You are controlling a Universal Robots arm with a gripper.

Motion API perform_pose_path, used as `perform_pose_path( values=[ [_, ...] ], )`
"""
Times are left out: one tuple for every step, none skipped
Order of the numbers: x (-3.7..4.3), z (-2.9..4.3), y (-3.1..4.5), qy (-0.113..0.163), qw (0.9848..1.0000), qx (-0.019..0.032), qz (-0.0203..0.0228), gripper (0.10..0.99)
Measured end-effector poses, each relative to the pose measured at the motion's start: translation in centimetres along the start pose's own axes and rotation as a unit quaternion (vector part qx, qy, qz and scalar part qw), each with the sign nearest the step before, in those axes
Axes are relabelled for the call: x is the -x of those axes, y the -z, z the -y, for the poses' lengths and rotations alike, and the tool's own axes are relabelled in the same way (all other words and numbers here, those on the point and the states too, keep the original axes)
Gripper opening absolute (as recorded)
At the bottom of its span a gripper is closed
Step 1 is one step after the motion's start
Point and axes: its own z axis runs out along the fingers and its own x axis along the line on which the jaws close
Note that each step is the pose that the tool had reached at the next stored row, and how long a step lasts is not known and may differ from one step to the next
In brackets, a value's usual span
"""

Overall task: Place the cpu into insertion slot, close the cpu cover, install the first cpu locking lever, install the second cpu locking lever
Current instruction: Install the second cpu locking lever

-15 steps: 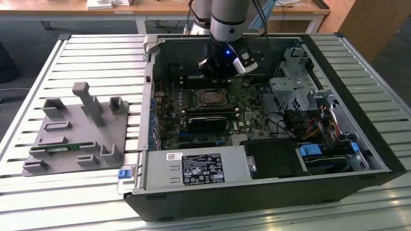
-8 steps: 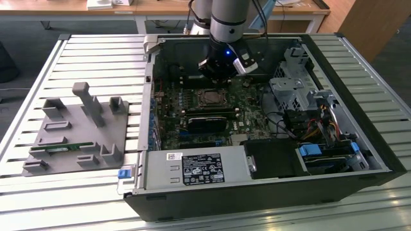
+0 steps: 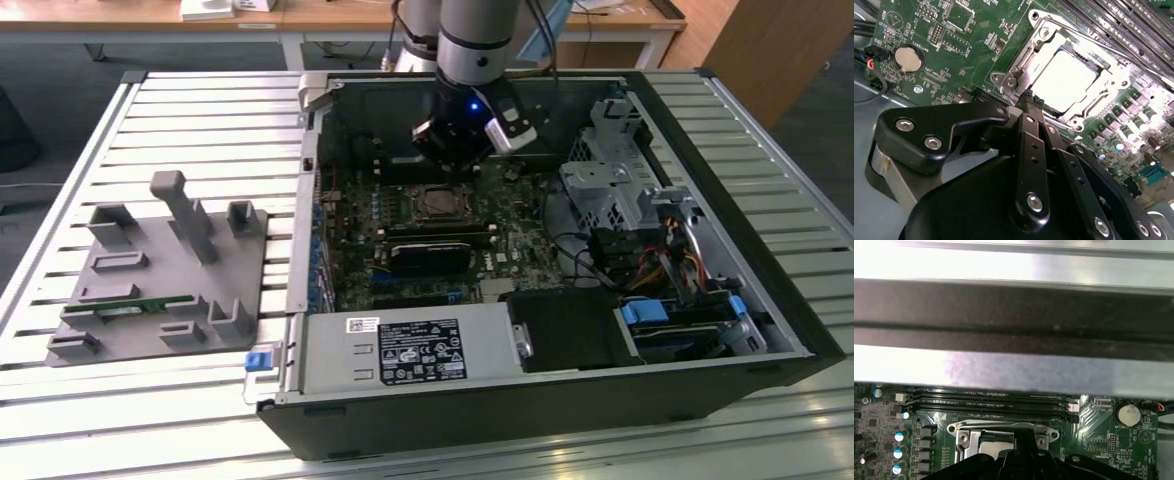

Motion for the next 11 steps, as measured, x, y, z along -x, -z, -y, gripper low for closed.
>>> perform_pose_path(
  values=[
    [0.0, -0.01, 0.2, 0.0, 1.0, 0.0001, 0.0001, 0.106],
    [0.0, -0.03, 0.43, 0.0, 1.0, 0.0001, 0.0001, 0.106],
    [0.0, -0.04, 0.62, 0.0, 1.0, 0.0001, 0.0, 0.106],
    [0.0, -0.04, 0.74, 0.0, 1.0, 0.0001, 0.0, 0.106],
    [0.0, -0.05, 0.84, 0.0, 1.0, 0.0001, 0.0, 0.106],
    [0.0, -0.06, 1.02, 0.0, 1.0, 0.0001, 0.0, 0.106],
    [0.0, -0.07, 1.29, 0.0, 1.0, 0.0001, 0.0, 0.106],
    [0.0, -0.09, 1.66, 0.0, 1.0, 0.0001, 0.0, 0.106],
    [0.0, -0.11, 1.96, 0.0, 1.0, 0.0001, 0.0001, 0.106],
    [0.0, -0.13, 2.24, 0.0, 1.0, 0.0, 0.0, 0.106],
    [0.0, -0.14, 2.48, 0.0, 1.0, 0.0001, 0.0, 0.106]
  ],
)
